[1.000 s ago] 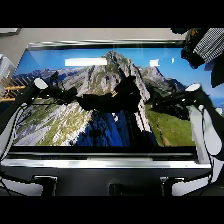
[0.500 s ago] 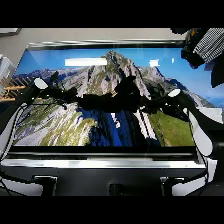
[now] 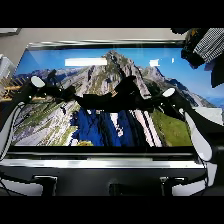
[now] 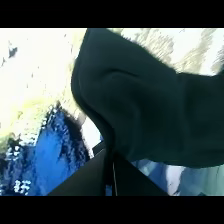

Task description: Fold the clothes and pants, and hang the long-sleeved shirts on hangers.

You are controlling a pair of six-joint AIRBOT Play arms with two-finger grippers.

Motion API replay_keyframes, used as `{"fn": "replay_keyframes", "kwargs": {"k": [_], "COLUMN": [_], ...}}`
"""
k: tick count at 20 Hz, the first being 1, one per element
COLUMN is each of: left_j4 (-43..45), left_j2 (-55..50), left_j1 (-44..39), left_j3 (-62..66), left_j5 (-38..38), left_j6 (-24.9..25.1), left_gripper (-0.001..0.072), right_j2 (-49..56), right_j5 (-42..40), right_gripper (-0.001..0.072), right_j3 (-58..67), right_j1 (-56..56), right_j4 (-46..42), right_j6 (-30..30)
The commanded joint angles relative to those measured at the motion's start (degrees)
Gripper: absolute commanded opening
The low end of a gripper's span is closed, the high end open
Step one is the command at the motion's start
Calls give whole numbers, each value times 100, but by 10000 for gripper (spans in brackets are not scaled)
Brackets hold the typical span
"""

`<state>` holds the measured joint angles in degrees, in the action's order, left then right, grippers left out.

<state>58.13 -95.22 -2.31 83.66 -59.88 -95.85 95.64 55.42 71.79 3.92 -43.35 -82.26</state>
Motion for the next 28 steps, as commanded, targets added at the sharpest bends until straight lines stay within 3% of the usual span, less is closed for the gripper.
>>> {"fn": "replay_keyframes", "kwargs": {"k": [1, 6, 9, 13, 16, 18, 22, 28], "left_j4": [-2, -4, -2, 13, 608, 1067, 1250, 1163], "left_j2": [232, 1220, 2109, 3504, 4321, 4614, 4553, 2911], "left_j1": [289, 1115, 1609, 2190, 2404, 2404, 2400, 1843], "left_j3": [632, 2041, 2623, 2715, 2712, 2712, 2612, 1858], "left_j5": [-483, -1119, -1414, -1429, -1427, -1427, -1478, -1495], "left_j6": [0, -26, -28, -146, -680, -966, -960, -240], "left_gripper": [16, 16, 17, 17, 17, 16, 16, 16], "right_j2": [-1016, -3248, -4398, -5541, -5984, -6043, -5469, -2942], "right_j5": [170, 208, 254, 323, 319, 420, 1113, 1875], "right_gripper": [32, 33, 33, 33, 33, 33, 33, 33], "right_j3": [225, 1399, 2181, 2951, 3213, 3213, 3213, 3211], "right_j1": [15, 15, 15, 15, 17, 17, 22, 22], "right_j4": [-363, -3034, -4260, -4951, -5178, -5187, -5123, -4004], "right_j6": [-39, -1919, -2715, -3027, -3316, -3541, -3746, -3351]}}
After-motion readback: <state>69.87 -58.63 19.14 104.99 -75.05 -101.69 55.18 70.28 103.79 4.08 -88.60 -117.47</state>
